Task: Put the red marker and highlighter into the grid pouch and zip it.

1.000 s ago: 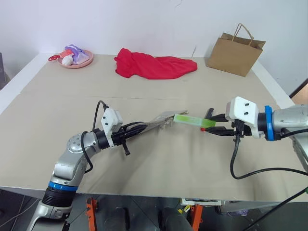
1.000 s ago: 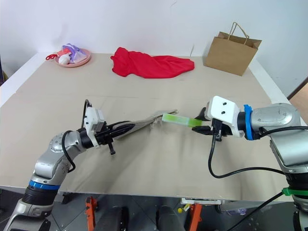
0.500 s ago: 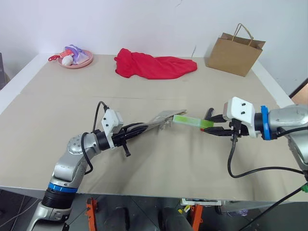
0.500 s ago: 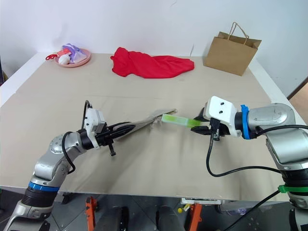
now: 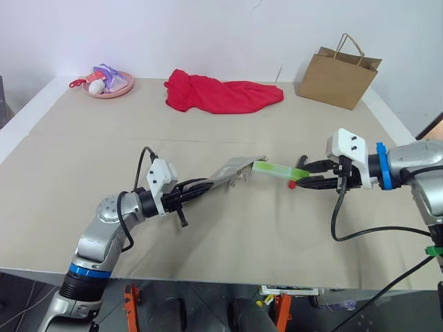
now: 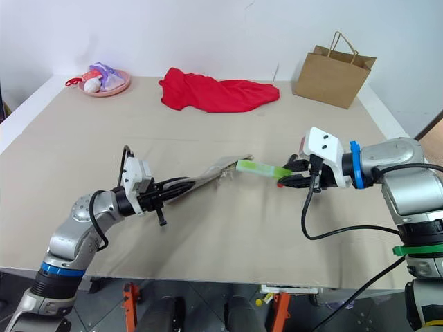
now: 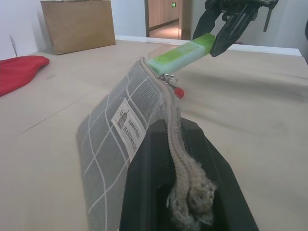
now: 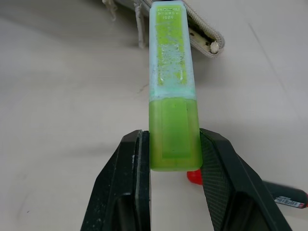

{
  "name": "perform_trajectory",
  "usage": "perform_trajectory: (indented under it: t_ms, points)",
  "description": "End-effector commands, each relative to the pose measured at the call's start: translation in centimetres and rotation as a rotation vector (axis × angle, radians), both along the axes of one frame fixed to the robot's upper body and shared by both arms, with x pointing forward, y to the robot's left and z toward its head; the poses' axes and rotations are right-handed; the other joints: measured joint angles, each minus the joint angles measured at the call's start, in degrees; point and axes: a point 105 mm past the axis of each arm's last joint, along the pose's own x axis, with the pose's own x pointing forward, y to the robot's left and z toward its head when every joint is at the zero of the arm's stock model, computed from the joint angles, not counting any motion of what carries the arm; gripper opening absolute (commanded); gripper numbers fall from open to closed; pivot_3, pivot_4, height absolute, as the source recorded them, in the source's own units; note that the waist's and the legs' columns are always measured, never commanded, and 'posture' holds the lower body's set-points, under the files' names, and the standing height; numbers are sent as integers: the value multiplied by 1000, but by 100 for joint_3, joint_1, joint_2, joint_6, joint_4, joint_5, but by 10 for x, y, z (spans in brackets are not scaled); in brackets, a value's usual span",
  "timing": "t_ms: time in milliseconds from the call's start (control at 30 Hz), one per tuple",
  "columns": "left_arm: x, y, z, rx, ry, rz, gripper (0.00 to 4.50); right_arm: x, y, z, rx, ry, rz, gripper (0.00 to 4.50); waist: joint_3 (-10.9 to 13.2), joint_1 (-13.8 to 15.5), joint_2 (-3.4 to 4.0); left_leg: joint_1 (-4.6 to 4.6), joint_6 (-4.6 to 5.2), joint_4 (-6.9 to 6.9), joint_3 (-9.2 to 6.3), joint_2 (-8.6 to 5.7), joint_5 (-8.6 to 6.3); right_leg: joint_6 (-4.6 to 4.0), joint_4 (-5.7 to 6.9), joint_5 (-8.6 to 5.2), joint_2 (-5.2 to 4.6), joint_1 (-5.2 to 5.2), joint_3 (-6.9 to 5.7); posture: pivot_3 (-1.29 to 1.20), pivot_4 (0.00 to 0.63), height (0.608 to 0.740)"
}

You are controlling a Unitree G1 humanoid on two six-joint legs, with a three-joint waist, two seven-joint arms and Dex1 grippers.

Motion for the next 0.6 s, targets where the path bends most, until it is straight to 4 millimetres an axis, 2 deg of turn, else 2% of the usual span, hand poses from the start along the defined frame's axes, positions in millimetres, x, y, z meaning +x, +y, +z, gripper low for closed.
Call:
perform_trajectory:
  t_ms: [33,600]
  points:
    - [-6,-2,9,5,-50,-20,0,2,2,4,-16,-19,14,1065,0,-1,0,0,0,0,0,0,0,0,0,0,0,0,0,0,150,740]
    - [-6,-5,6,10,-41,-47,0,12,18,-5,-13,18,11,1065,0,1,0,0,0,2,0,1,0,-3,1,3,1,0,0,0,150,740]
